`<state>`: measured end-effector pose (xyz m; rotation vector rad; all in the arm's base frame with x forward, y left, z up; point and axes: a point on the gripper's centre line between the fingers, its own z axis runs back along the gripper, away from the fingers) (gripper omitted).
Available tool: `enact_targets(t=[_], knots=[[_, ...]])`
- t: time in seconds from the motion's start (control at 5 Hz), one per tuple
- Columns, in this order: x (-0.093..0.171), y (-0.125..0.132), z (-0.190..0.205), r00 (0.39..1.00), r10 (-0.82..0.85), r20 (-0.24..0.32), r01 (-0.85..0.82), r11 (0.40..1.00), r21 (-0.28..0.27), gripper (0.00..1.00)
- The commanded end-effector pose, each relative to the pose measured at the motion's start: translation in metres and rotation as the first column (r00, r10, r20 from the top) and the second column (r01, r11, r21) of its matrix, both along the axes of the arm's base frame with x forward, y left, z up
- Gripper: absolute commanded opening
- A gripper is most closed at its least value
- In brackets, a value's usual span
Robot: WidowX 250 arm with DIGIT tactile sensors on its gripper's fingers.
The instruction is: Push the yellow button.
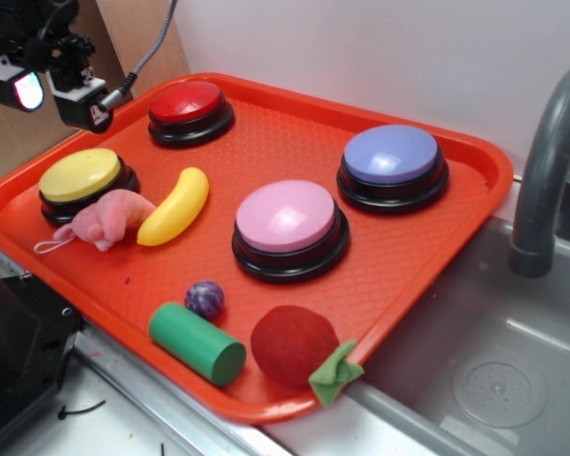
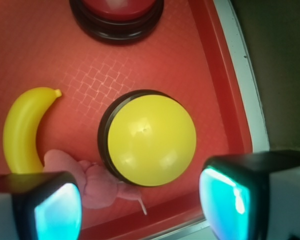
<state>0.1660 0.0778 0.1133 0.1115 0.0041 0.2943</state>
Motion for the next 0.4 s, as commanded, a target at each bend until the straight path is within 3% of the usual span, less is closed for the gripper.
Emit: enact_targets(t=[0.0,0.2], knots=[[0.0084,-0.0028,0.0313,0.997,-0.018,0.076,0.015,0.999,0.041,1.0],[0.0059,-0.005,0.0369,0.998,-0.023,0.061,0.019,0.998,0.066,1.0]])
